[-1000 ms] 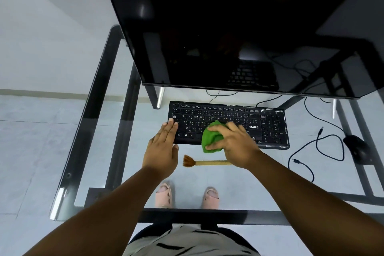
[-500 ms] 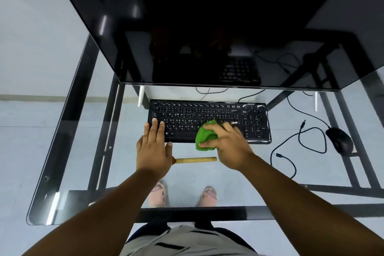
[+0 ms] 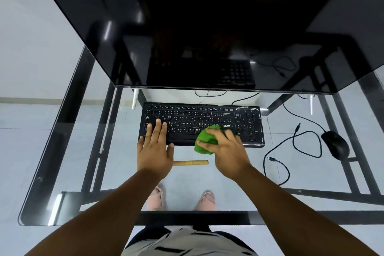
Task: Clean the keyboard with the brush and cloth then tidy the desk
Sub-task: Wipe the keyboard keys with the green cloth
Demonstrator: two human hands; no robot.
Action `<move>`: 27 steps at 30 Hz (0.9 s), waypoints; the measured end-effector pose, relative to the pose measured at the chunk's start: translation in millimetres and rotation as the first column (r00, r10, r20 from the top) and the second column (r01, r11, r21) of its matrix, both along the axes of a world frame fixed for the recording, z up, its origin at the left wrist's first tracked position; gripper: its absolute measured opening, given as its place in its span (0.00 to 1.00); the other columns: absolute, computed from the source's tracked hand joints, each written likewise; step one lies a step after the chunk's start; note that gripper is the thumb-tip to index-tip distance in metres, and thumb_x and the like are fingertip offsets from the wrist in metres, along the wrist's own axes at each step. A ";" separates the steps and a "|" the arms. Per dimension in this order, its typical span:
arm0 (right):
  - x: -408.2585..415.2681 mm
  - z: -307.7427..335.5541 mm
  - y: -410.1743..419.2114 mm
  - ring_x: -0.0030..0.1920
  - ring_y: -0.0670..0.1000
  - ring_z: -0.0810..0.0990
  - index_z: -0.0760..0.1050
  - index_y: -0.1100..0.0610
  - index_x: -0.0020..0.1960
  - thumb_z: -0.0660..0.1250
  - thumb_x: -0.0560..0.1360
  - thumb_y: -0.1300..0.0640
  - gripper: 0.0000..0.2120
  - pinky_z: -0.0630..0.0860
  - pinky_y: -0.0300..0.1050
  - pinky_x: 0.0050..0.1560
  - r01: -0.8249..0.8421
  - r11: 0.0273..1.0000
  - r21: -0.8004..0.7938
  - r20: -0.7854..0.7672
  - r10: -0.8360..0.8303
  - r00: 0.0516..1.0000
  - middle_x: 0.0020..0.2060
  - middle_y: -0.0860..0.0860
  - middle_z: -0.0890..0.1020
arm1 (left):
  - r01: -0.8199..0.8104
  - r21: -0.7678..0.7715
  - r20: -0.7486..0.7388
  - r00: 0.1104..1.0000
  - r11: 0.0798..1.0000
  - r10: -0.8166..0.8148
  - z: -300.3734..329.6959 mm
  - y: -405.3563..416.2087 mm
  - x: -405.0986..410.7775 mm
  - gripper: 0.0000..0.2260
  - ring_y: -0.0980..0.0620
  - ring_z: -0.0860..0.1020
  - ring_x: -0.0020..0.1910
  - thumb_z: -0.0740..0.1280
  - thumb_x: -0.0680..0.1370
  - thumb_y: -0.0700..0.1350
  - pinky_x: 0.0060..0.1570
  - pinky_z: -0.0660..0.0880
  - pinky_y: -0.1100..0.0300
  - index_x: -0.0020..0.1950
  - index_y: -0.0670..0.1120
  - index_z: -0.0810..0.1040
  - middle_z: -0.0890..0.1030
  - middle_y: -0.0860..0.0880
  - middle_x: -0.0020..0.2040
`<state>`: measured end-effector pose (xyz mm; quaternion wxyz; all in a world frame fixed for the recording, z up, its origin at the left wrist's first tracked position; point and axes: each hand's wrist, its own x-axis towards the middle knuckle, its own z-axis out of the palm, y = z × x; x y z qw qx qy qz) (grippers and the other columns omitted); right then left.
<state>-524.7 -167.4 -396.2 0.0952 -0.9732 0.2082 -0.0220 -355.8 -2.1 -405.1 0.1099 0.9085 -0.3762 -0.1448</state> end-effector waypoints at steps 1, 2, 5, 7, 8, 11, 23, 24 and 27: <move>-1.3 0.5 -2.5 0.50 0.53 0.68 0.75 0.35 0.63 0.68 0.64 0.67 0.35 0.73 0.51 0.45 -0.017 1.000 -0.014 -0.009 0.017 1.000 0.66 0.46 0.73 | -0.006 0.001 -0.002 1.000 1.000 0.006 -0.6 0.1 -0.8 0.27 0.51 0.42 0.78 0.51 0.81 0.54 0.75 0.44 0.50 0.80 0.51 0.48 0.44 0.54 0.80; -6.1 0.4 -7.2 0.50 0.53 0.68 0.76 0.34 0.62 0.68 0.64 0.67 0.35 0.72 0.51 0.45 -0.030 0.999 -0.027 -0.018 0.030 0.999 0.66 0.45 0.74 | -0.008 0.001 -0.002 1.000 1.000 0.008 -1.1 0.2 -1.1 0.28 0.51 0.42 0.78 0.52 0.82 0.54 0.75 0.44 0.50 0.80 0.50 0.48 0.44 0.53 0.80; -30.6 -1.1 -23.5 0.50 0.53 0.68 0.77 0.33 0.59 0.69 0.64 0.67 0.34 0.71 0.50 0.46 -0.030 0.998 -0.058 -0.024 0.028 0.999 0.66 0.45 0.74 | 0.004 -0.004 0.005 1.000 1.000 -0.004 -2.9 3.7 0.7 0.27 0.52 0.41 0.78 0.50 0.82 0.53 0.76 0.44 0.51 0.80 0.50 0.48 0.43 0.53 0.79; -41.5 -1.0 -29.5 0.50 0.54 0.70 0.78 0.33 0.58 0.70 0.64 0.66 0.33 0.71 0.50 0.46 -0.006 0.998 -0.058 -0.021 0.005 1.000 0.65 0.45 0.75 | 0.005 -0.023 0.004 1.000 1.000 -0.005 -4.5 6.2 2.0 0.28 0.53 0.41 0.78 0.47 0.80 0.54 0.76 0.44 0.53 0.80 0.49 0.48 0.43 0.52 0.79; -42.0 -0.8 -30.2 0.50 0.54 0.70 0.79 0.33 0.57 0.71 0.64 0.66 0.32 0.71 0.50 0.46 0.001 0.999 -0.053 -0.016 -0.002 1.000 0.64 0.45 0.75 | 0.001 -0.036 -0.002 1.000 0.999 -0.001 -4.9 7.0 2.3 0.28 0.53 0.42 0.78 0.47 0.80 0.54 0.76 0.44 0.53 0.80 0.48 0.49 0.43 0.52 0.79; -24.0 2.8 -25.6 0.51 0.53 0.68 0.81 0.36 0.54 0.71 0.64 0.67 0.29 0.70 0.50 0.46 -0.016 1.000 -0.024 0.024 0.016 1.000 0.64 0.45 0.76 | -0.015 -0.076 -0.026 1.000 0.997 0.013 -6.3 9.1 3.8 0.28 0.53 0.44 0.78 0.48 0.79 0.52 0.76 0.48 0.53 0.79 0.46 0.51 0.45 0.51 0.79; 40.5 7.5 4.7 0.52 0.53 0.67 0.80 0.35 0.55 0.69 0.65 0.65 0.28 0.68 0.50 0.46 -0.229 0.973 0.016 0.008 0.229 0.973 0.66 0.44 0.75 | -0.023 -0.143 -0.059 0.998 0.989 0.015 -5.0 21.6 27.6 0.26 0.48 0.53 0.78 0.57 0.81 0.44 0.74 0.53 0.54 0.78 0.43 0.56 0.53 0.47 0.79; 31.8 5.8 0.6 0.51 0.53 0.68 0.81 0.36 0.53 0.70 0.64 0.65 0.27 0.69 0.49 0.46 -0.191 0.981 0.016 0.022 0.191 0.981 0.65 0.44 0.75 | -0.026 -0.136 -0.057 0.998 0.990 0.018 -5.4 21.0 27.2 0.27 0.48 0.53 0.78 0.57 0.80 0.46 0.74 0.55 0.53 0.78 0.43 0.55 0.52 0.47 0.79; 2.8 1.4 -9.1 0.49 0.54 0.70 0.83 0.40 0.51 0.67 0.64 0.67 0.25 0.75 0.51 0.46 -0.037 0.996 0.078 0.138 0.026 0.990 0.62 0.45 0.77 | -0.037 -0.085 -0.050 0.998 0.996 0.033 -3.6 15.8 23.5 0.31 0.47 0.52 0.78 0.60 0.80 0.51 0.74 0.59 0.48 0.79 0.45 0.51 0.50 0.48 0.80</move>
